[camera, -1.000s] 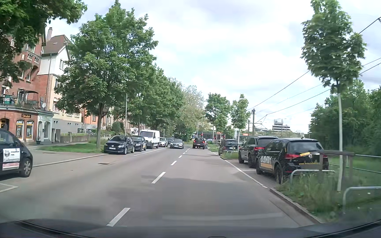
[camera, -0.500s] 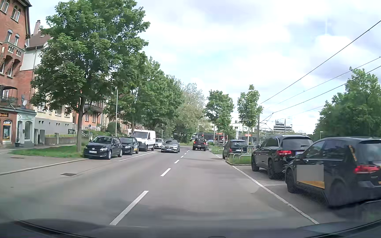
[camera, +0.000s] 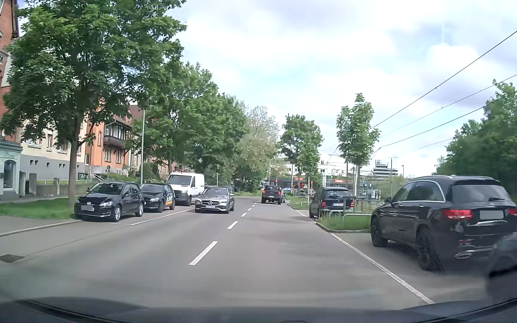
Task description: Follow the waypoints while adhering to traffic rules and regulations
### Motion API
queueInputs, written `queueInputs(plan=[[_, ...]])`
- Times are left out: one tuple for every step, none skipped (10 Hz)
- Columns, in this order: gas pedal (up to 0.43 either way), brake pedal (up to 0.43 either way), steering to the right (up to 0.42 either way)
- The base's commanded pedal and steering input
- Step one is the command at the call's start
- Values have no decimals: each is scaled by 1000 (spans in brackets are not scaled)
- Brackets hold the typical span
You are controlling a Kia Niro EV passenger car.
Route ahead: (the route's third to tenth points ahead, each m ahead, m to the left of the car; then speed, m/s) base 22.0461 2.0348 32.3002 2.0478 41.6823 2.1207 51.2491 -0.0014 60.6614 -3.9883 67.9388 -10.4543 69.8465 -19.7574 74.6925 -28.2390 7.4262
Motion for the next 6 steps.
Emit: queueInputs(plan=[[0, 0, -3], [0, 0, -3], [0, 0, -4], [0, 0, -4], [0, 0, -4], [0, 0, -4]])
